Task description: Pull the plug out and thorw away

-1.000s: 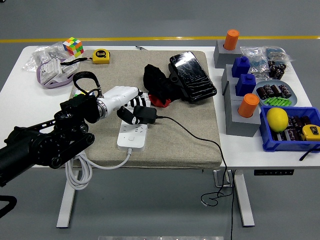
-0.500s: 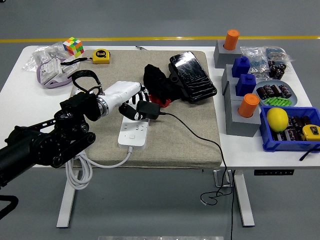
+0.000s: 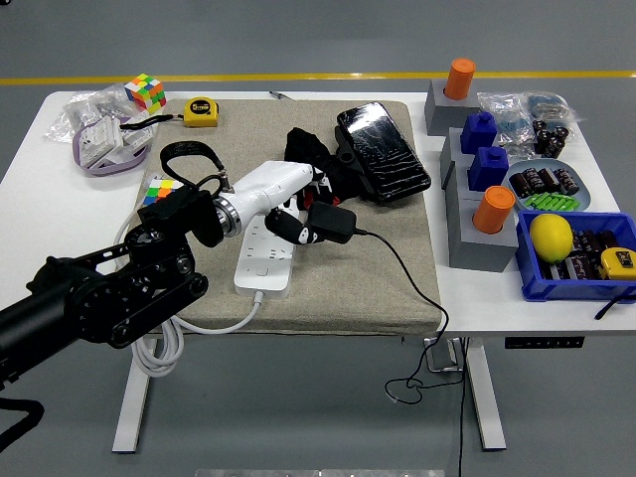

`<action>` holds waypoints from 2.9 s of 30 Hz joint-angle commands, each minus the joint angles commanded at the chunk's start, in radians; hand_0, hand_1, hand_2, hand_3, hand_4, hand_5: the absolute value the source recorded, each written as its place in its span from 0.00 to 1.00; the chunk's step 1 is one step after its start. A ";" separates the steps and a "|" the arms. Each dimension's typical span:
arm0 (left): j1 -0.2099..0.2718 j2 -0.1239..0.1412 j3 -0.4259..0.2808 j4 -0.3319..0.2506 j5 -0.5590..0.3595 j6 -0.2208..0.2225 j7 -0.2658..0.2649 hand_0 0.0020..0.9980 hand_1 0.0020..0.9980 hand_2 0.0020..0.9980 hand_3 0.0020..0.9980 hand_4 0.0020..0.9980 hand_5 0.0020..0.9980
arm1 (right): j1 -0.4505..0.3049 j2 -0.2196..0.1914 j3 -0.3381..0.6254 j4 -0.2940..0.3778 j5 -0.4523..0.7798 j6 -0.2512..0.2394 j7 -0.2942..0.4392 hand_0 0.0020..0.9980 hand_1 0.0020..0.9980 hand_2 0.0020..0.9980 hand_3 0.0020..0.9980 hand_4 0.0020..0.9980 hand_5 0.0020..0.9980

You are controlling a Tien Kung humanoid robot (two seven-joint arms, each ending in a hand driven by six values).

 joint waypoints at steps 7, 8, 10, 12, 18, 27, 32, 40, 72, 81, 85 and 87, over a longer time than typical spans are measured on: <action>-0.002 -0.065 0.063 0.078 -0.036 0.041 0.004 0.33 0.43 0.45 0.54 0.77 0.00 | 0.007 0.002 -0.005 0.002 0.004 -0.003 0.001 0.62 0.65 0.68 0.63 0.99 0.53; -0.004 -0.071 0.073 0.091 -0.038 0.045 0.006 0.33 0.43 0.45 0.54 0.77 0.00 | 0.008 0.001 -0.004 0.002 0.004 -0.003 0.001 0.62 0.65 0.68 0.63 0.99 0.53; -0.009 -0.079 0.088 0.117 -0.041 0.048 0.008 0.39 0.49 0.50 0.58 0.76 0.00 | 0.008 0.000 -0.003 0.001 0.003 -0.002 0.000 0.62 0.65 0.68 0.63 0.99 0.53; -0.010 -0.082 0.095 0.134 -0.044 0.052 0.007 0.39 0.49 0.50 0.58 0.76 0.00 | 0.007 -0.001 -0.001 0.000 0.003 -0.002 0.000 0.62 0.65 0.68 0.63 0.99 0.53; -0.011 -0.080 0.098 0.141 -0.036 0.053 0.007 0.52 0.60 0.56 0.59 0.94 0.00 | 0.005 -0.001 -0.002 -0.003 0.000 -0.001 -0.001 0.62 0.65 0.68 0.63 0.99 0.53; 0.003 -0.070 0.073 0.108 0.010 0.027 0.022 1.00 1.00 1.00 1.00 1.00 0.55 | 0.010 -0.002 0.000 0.000 0.001 -0.003 0.000 0.62 0.65 0.68 0.63 0.99 0.53; 0.039 -0.044 -0.008 0.018 0.047 0.074 -0.025 1.00 1.00 1.00 1.00 1.00 0.55 | 0.010 -0.004 0.000 0.000 -0.001 -0.003 -0.001 0.62 0.65 0.68 0.63 0.99 0.53; 0.190 0.050 -0.168 -0.248 0.001 0.166 -0.069 0.81 0.82 0.80 1.00 1.00 0.40 | 0.007 -0.003 0.005 -0.001 -0.005 -0.001 -0.001 0.62 0.65 0.68 0.63 0.98 0.53; 0.482 0.206 -0.275 -0.444 0.102 -0.144 0.254 0.05 0.04 0.11 0.83 0.47 0.00 | 0.006 -0.006 0.010 0.002 -0.006 -0.002 -0.002 0.62 0.65 0.68 0.63 0.99 0.53; 0.487 0.215 -0.279 -0.445 0.100 -0.161 0.268 0.05 0.04 0.11 0.82 0.47 0.00 | 0.004 -0.004 0.017 0.003 -0.007 -0.002 -0.002 0.62 0.65 0.68 0.63 0.98 0.53; 0.481 0.215 -0.274 -0.429 0.098 -0.171 0.277 0.05 0.04 0.11 0.82 0.47 0.00 | 0.005 -0.004 0.019 0.003 -0.007 -0.002 -0.002 0.62 0.65 0.68 0.63 0.98 0.53; 0.480 0.215 -0.271 -0.424 0.099 -0.172 0.279 0.05 0.04 0.11 0.81 0.47 0.00 | 0.006 -0.004 0.019 0.003 -0.006 -0.002 -0.002 0.62 0.65 0.68 0.63 0.98 0.53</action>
